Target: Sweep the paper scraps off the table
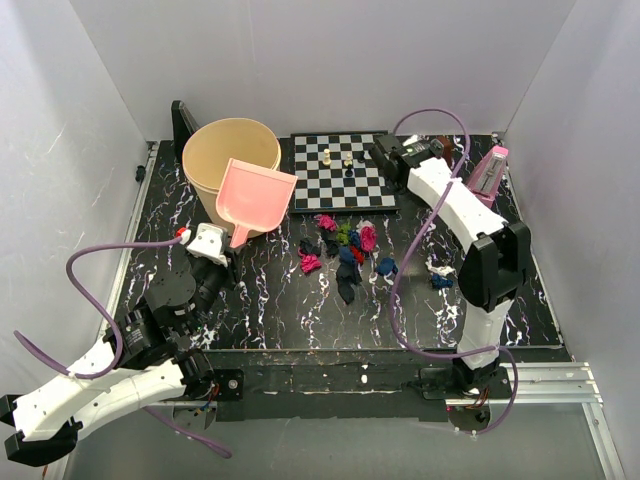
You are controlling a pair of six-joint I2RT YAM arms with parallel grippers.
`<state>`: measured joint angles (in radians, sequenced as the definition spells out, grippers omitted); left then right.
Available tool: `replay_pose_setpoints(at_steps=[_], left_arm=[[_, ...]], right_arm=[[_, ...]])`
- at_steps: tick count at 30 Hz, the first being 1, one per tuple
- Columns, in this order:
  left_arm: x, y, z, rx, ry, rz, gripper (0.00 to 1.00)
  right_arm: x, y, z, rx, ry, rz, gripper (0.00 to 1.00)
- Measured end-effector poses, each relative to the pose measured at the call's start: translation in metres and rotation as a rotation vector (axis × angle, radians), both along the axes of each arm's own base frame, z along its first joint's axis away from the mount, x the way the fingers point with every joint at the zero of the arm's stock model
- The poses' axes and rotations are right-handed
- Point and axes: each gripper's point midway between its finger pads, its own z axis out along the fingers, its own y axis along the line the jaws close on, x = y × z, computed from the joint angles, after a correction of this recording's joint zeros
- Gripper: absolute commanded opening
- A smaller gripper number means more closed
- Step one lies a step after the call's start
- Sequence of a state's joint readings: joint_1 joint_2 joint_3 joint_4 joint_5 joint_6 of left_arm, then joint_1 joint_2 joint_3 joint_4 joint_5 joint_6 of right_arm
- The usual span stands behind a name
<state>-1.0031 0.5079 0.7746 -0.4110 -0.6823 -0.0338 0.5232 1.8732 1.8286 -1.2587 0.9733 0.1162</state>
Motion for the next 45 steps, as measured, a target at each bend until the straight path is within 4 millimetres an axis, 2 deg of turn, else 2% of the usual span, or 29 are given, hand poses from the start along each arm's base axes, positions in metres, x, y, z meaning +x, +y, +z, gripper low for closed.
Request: replay_pose_setpoints(at_steps=[4,8,10,12,15,18,21,23,25,28,31,34,38,42,45], left_arm=[[-0.001,-0.002,0.0,-0.007,0.001,-0.01,0.0],[-0.002,-0.003,0.0,-0.013,0.004,-0.02,0.0],[-0.002,-0.004,0.0,-0.015,0.005,-0.026,0.0],[-0.003,-0.005,0.001,-0.021,0.004,-0.031,0.0],[-0.005,-0.004,0.003,-0.036,-0.001,-0.036,0.0],[-0.006,-0.002,0.005,-0.049,-0.007,-0.038,0.0],[-0.007,-0.001,0.007,-0.054,-0.01,-0.039,0.0],[-0.007,-0.002,0.006,-0.054,-0.009,-0.043,0.0],[-0.007,-0.003,0.006,-0.054,-0.008,-0.047,0.0],[-0.008,-0.004,0.006,-0.055,-0.008,-0.054,0.0],[-0.008,-0.005,0.006,-0.059,-0.006,-0.062,0.0],[-0.009,-0.006,0.006,-0.061,-0.005,-0.068,0.0],[-0.009,-0.008,0.006,-0.062,-0.004,-0.074,0.0],[-0.01,-0.008,0.006,-0.067,-0.003,-0.081,0.0],[-0.01,-0.009,0.005,-0.068,-0.001,-0.087,0.0]], right_arm=[[-0.001,-0.04,-0.016,-0.074,0.047,-0.082,0.01],[0.003,-0.068,-0.04,-0.084,0.075,-0.131,0.01],[0.003,-0.076,-0.053,-0.091,0.097,-0.144,0.01],[0.006,-0.078,-0.068,-0.089,0.123,-0.148,0.01],[0.013,-0.07,-0.095,-0.038,0.161,-0.14,0.01],[0.012,-0.048,-0.117,0.115,0.225,-0.11,0.01],[0.01,-0.021,-0.113,0.287,0.225,-0.059,0.01],[0.007,-0.002,-0.093,0.415,0.179,-0.02,0.01],[0.004,0.013,-0.059,0.536,0.091,0.017,0.01],[0.003,0.019,-0.015,0.597,-0.034,0.034,0.01],[-0.003,0.001,0.007,0.54,-0.121,-0.036,0.01],[-0.018,-0.026,-0.001,0.395,-0.103,-0.169,0.01],[-0.03,-0.052,-0.038,0.171,-0.069,-0.342,0.01],[-0.043,-0.05,-0.074,0.099,-0.03,-0.417,0.01],[-0.054,-0.041,-0.088,0.1,-0.01,-0.436,0.01]])
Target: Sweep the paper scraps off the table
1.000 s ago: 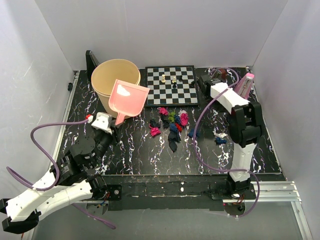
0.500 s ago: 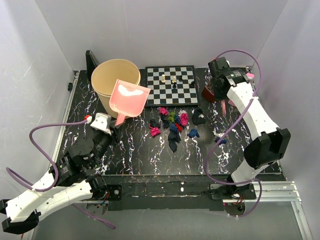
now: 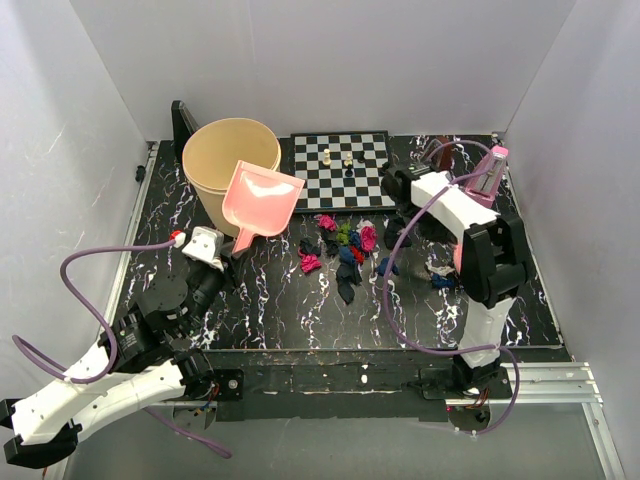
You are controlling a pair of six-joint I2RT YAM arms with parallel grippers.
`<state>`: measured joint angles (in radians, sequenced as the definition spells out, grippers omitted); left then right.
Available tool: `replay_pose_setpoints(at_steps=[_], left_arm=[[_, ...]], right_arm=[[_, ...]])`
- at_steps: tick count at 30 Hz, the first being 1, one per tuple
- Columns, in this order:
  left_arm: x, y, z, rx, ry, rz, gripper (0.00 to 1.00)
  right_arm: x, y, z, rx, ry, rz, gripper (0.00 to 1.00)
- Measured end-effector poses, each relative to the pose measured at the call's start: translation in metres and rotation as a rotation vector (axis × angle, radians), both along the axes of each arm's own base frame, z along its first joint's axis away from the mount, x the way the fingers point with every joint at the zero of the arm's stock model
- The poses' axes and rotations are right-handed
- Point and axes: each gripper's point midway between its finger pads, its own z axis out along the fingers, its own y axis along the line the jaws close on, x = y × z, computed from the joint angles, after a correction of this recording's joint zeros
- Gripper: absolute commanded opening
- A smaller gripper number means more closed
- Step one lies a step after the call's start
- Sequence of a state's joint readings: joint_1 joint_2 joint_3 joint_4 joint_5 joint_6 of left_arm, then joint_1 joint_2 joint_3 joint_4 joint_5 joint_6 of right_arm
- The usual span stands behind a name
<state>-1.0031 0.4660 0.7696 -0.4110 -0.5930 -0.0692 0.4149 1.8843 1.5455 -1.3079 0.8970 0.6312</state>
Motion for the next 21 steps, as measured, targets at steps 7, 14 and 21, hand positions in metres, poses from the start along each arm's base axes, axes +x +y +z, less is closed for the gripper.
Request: replay_pose_setpoints(at_steps=[7,14,21], left_arm=[[-0.001,-0.002,-0.002,0.001,0.004,-0.011,0.0],[-0.001,-0.002,-0.002,0.002,0.004,-0.01,0.0],[0.0,-0.003,-0.005,0.009,0.008,-0.01,0.0]], right_arm=[[-0.022,0.059,-0.024,0.222,0.124,0.047,0.01],[-0.009,0.125,0.019,0.669,-0.013,0.105,0.01],[-0.004,0.138,0.095,0.94,-0.274,0.219,0.01]])
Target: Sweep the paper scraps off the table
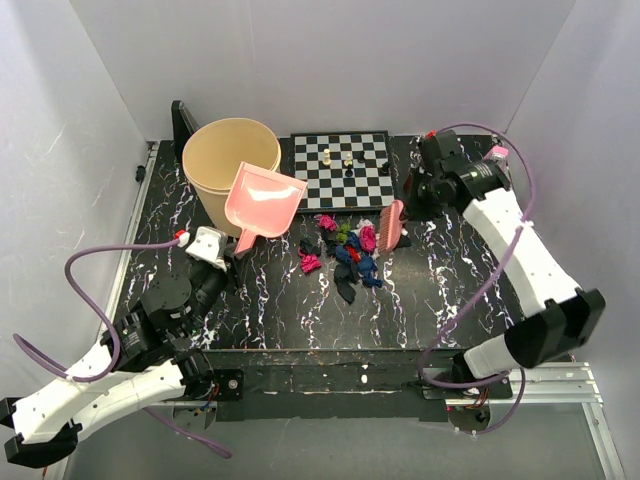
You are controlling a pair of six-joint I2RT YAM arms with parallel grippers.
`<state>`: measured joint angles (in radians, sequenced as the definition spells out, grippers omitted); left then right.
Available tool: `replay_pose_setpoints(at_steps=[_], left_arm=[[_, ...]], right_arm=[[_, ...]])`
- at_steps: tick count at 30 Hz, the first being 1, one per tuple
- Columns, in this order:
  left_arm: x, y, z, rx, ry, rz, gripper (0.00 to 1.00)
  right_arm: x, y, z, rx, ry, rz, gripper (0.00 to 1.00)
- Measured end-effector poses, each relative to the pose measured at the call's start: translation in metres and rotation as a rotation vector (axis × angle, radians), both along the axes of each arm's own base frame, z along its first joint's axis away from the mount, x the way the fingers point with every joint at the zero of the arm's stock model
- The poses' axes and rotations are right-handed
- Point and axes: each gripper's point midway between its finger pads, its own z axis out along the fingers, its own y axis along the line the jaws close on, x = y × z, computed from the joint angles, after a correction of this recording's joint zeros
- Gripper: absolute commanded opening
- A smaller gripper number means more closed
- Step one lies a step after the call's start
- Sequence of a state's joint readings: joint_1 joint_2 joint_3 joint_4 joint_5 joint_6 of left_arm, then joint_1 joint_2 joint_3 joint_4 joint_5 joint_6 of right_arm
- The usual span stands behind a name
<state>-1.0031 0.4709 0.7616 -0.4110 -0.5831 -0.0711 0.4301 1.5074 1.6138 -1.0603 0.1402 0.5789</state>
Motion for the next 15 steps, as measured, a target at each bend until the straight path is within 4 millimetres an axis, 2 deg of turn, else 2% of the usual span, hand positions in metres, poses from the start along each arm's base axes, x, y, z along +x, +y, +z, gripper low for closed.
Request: replay_pose_setpoints(at_steps=[3,10,15], left_arm=[[0.002,-0.002,-0.003,0.014,0.009,0.0,0.0],[0.004,-0.004,-0.008,0.033,0.02,0.008,0.0],[0.004,0.0,-0.008,0.035,0.019,0.025,0.0]], right_arm=[[-0.024,0.017,0.01,0.094,-0.039,0.168,0.01],[-0.094,0.086,-0.02,0.144,0.02,0.702,0.01],[-0.133,0.119,-0.035,0.139,0.024,1.022,0.01]])
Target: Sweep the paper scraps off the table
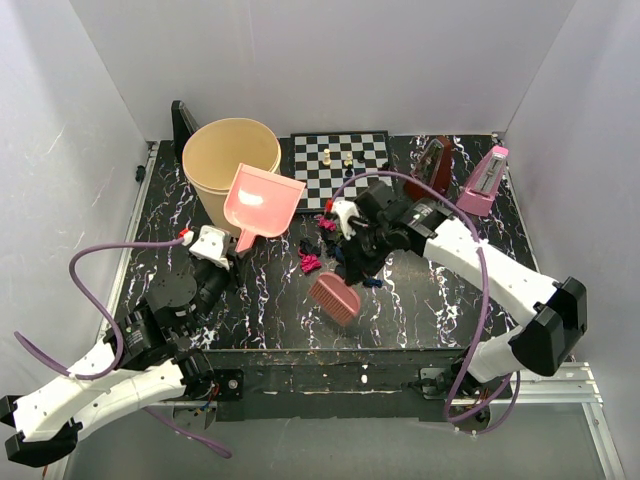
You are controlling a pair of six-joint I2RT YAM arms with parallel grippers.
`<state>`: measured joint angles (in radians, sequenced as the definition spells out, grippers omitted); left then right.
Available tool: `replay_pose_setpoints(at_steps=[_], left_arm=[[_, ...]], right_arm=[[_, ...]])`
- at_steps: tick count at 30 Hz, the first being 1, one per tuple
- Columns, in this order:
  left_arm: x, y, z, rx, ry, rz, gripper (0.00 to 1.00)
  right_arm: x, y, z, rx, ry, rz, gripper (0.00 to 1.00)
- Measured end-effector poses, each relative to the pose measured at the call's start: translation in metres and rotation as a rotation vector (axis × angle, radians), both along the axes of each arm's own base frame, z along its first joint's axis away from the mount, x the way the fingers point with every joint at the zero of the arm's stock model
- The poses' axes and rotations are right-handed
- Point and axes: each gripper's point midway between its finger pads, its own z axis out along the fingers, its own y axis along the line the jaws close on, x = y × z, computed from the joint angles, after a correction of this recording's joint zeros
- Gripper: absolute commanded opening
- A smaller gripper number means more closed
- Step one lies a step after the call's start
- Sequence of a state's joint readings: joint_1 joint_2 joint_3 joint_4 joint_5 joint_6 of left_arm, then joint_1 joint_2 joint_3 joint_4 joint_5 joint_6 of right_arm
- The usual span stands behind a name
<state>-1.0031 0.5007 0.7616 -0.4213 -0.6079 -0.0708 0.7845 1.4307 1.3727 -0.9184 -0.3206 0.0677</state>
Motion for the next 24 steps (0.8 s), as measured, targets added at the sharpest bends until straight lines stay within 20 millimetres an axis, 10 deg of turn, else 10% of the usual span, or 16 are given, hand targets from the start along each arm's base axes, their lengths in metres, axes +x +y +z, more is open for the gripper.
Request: replay_pose_setpoints(at_steps=[9,15,20,24], left_arm=[[0.0,0.005,0.002,-0.005,-0.005,0.016,0.0],[0.0,0.004,0.001,-0.004,-0.005,0.016,0.0],[0.001,0.002,-0.001,0.007,0.002,0.016,0.0],[0.002,0.0,-0.006,0.027,0.016,0.011,0.0]], right_arm=[[-0.013,-0.012,-0.065,-0.153,-0.117,0.275,0.01],[0.046,-0.017,-0.071,-0.302,-0.368,0.285,0.01],[0.122,-0.016,-0.045,-0.426,-0.593,0.205,0.01],[0.146,-0.032,-0.025,-0.474,-0.68,0.137,0.01]])
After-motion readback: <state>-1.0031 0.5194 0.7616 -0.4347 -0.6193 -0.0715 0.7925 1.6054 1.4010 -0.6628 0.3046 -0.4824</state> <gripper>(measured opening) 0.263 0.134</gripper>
